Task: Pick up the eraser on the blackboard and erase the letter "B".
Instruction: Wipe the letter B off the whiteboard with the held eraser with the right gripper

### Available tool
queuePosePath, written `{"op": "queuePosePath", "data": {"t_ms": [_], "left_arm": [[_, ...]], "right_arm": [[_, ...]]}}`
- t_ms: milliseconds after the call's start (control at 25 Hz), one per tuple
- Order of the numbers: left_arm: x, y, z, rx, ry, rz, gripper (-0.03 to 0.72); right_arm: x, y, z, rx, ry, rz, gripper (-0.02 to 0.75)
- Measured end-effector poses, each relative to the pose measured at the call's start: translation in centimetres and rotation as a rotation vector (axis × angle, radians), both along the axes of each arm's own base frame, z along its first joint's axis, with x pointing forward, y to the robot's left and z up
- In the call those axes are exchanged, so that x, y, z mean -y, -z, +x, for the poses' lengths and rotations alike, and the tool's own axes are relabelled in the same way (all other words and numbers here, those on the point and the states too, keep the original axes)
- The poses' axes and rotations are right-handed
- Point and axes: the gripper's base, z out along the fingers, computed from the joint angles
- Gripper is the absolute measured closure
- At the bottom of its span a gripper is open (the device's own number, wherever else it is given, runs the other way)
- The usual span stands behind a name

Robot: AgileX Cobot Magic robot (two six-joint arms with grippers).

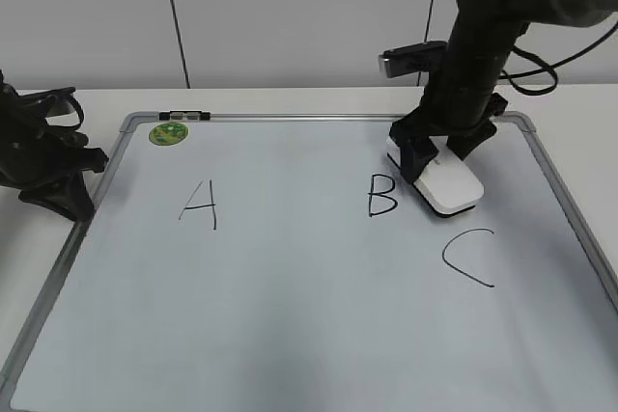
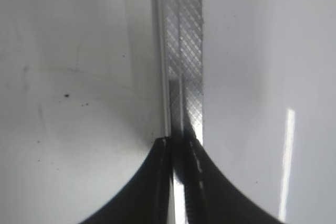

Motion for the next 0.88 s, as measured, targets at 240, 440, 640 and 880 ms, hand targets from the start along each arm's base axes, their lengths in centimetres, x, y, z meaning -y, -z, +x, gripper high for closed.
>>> {"op": "queuePosePath", "data": {"t_ms": [240,440,640,880], "left_arm": [[0.0,0.0,0.0,-0.001,-0.001,-0.002,0.658],[0.0,0.0,0.0,-0.001,-0.002,-0.004,0.658],[0.0,0.0,0.0,-0.001,-0.002,-0.004,0.658],[0.0,0.0,0.0,-0.001,-0.002,-0.004,0.658]], "right_arm": [[-1.8,2.0,1.9,0.02,-0.059,-0.027,0.195],[-2.4,2.7,2.5,0.015,-0.076,-0.042,0.195],[-3.9,2.6,1.9,0.012,-0.118,-0.063,0.196],[-9.4,2.8,-0.5,-0.021,-0.24,-0.01,0.197]]}}
